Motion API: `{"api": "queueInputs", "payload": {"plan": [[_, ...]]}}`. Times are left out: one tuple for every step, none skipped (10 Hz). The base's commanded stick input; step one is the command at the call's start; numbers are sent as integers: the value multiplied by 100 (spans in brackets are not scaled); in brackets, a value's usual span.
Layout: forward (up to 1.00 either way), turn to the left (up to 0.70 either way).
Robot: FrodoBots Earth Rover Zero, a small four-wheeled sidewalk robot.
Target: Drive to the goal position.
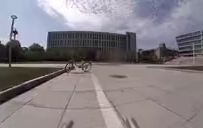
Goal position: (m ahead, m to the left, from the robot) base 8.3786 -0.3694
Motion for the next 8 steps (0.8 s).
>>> {"api": "queueInputs", "payload": {"plan": [[70, 0], [70, 0], [70, 0], [70, 0], [70, 0], [70, 0], [70, -1], [70, 0]]}}
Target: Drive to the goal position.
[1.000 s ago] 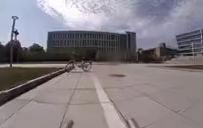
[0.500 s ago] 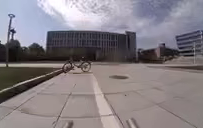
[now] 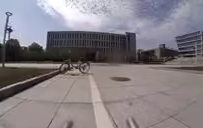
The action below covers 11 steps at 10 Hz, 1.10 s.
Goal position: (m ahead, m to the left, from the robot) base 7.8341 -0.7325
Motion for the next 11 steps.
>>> {"api": "queueInputs", "payload": {"plan": [[70, -1], [70, -2], [70, -2], [70, -2], [70, -2], [70, -2], [70, -2], [70, -2], [70, -2], [70, -2], [70, -2]]}}
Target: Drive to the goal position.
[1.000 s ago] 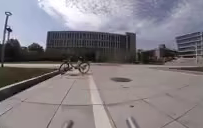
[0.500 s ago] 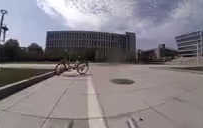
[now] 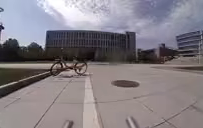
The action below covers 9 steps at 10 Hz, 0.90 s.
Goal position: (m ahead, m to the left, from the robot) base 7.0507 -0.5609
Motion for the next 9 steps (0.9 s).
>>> {"api": "queueInputs", "payload": {"plan": [[70, -2], [70, 0], [70, 0], [70, 0], [70, 0], [70, 0], [70, 0], [70, 0], [70, 0]]}}
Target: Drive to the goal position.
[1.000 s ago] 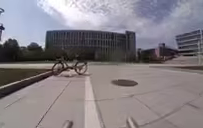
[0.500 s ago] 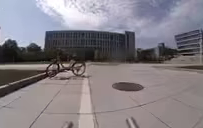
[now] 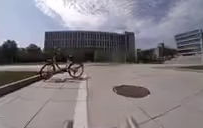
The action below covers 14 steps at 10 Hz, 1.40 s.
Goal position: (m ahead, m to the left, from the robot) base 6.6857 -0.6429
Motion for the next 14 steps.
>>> {"api": "queueInputs", "payload": {"plan": [[70, 4], [70, 24], [70, 32], [70, 14], [70, 3], [70, 2], [70, 2], [70, 2], [70, 2], [70, 2], [70, 2], [70, 2], [70, 2], [70, 2]]}}
